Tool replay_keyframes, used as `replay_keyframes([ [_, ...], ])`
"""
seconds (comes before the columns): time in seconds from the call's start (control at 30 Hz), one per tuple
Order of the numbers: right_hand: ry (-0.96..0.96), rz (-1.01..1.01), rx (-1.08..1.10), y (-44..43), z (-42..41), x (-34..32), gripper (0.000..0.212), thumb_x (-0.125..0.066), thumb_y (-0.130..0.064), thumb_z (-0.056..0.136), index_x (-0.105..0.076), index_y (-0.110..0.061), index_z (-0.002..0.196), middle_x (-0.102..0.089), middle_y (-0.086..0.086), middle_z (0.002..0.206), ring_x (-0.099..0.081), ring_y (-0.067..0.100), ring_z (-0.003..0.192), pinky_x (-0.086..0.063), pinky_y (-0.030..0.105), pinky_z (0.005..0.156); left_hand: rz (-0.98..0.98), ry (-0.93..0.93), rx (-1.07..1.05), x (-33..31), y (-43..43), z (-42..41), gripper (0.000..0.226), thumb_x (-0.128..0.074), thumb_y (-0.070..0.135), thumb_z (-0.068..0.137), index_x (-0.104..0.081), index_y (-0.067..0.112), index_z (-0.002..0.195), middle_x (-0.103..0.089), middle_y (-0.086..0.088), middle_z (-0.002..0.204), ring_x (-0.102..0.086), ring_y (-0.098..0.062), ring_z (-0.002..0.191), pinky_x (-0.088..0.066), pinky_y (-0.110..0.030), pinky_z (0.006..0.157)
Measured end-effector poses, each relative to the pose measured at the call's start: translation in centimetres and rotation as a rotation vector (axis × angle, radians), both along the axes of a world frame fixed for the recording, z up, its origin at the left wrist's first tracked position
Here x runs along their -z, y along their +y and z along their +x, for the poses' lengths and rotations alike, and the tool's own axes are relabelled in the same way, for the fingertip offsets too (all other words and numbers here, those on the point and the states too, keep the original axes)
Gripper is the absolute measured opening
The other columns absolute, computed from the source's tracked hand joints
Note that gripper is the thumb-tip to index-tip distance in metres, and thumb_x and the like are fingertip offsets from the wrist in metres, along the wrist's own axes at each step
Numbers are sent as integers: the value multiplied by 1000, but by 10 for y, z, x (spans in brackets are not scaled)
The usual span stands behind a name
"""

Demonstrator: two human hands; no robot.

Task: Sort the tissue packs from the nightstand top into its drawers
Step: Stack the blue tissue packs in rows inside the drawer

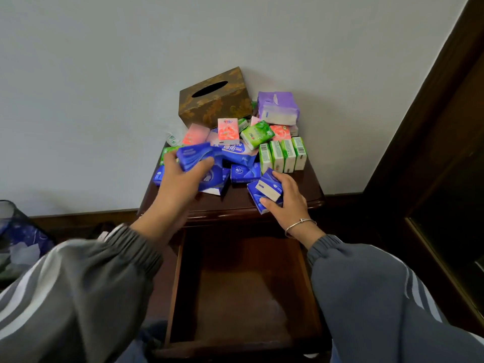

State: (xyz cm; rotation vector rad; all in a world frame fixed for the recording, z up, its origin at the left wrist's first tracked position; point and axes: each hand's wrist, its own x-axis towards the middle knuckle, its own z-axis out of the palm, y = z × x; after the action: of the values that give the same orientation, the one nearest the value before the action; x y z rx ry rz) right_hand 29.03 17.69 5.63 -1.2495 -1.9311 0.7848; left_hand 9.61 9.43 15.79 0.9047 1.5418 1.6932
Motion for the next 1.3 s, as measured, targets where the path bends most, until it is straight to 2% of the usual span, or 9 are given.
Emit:
replay_keyframes([
  [0.1, -13, -12, 7, 2, -1, -4, 70, -71, -27, 80, -35, -17, 139, -35, 6, 144, -42, 20, 129, -39, 45, 105, -139, -254, 59, 15, -45, -13, 48, -69, 21, 85, -49, 8, 127, -70, -15, 110, -72, -28, 90, -58, -37, 70],
  [0.27, -25, -71, 23, 9, -11, -17, 66, -72, -15, 75, -41, -15, 133, -36, 8, 136, -47, 21, 119, -32, 17, 92, -368, -456, 132, 53, -103, -5, 41, -62, 15, 87, -55, 0, 125, -72, -16, 94, -69, -20, 66, -58, -29, 60],
  [0.43, -28, -51, 5, 12, -11, -25, 65, -77, -19, 74, -46, -12, 130, -41, 10, 134, -46, 18, 119, -26, 7, 88, -466, -617, 102, 80, -128, 11, 45, -66, 16, 84, -51, 5, 125, -72, -13, 82, -69, -19, 58, -52, -25, 46],
  [0.5, -20, -27, -31, 12, -12, -29, 67, -78, -15, 72, -46, -10, 130, -42, 10, 133, -46, 19, 119, -27, 8, 91, -456, -665, 120, 86, -134, 13, 49, -70, 18, 79, -52, 7, 123, -73, -13, 79, -69, -20, 58, -53, -27, 47],
  [0.63, -98, -45, -146, 14, -10, -37, 77, -81, -9, 66, -42, -13, 132, -42, 9, 134, -46, 17, 117, -33, 15, 91, -444, -733, 125, 97, -138, 14, 57, -72, 20, 76, -52, 3, 126, -70, -19, 95, -66, -27, 72, -50, -41, 77],
  [0.77, -151, 16, -74, 18, -1, -45, 87, -86, -20, 61, -41, -19, 136, -41, 8, 133, -44, 12, 114, -32, 17, 94, -450, -764, 93, 103, -137, 17, 51, -71, 22, 79, -54, 7, 125, -71, -13, 88, -66, -22, 68, -48, -32, 65],
  [0.9, -268, 55, 4, 19, 3, -52, 89, -85, -36, 60, -41, -27, 137, -36, 12, 129, -44, 24, 119, -30, 27, 104, -424, -822, 77, 104, -131, 28, 50, -67, 18, 85, -50, 6, 130, -70, -12, 89, -65, -22, 71, -48, -32, 69],
  [1.13, -403, 73, -160, 19, 2, -63, 90, -86, -27, 61, -40, -26, 138, -44, 9, 134, -43, 25, 123, -34, 34, 104, -394, -857, 102, 105, -131, 33, 47, -65, 18, 87, -49, 9, 130, -71, -10, 89, -66, -20, 71, -53, -27, 61],
  [1.3, -552, -45, -370, 24, -5, -59, 91, -84, -16, 64, -36, -23, 141, -36, 4, 145, -36, 17, 131, -26, 21, 103, -358, -862, 106, 107, -131, 29, 46, -65, 18, 86, -50, 9, 128, -72, -10, 90, -66, -20, 74, -52, -32, 74],
])
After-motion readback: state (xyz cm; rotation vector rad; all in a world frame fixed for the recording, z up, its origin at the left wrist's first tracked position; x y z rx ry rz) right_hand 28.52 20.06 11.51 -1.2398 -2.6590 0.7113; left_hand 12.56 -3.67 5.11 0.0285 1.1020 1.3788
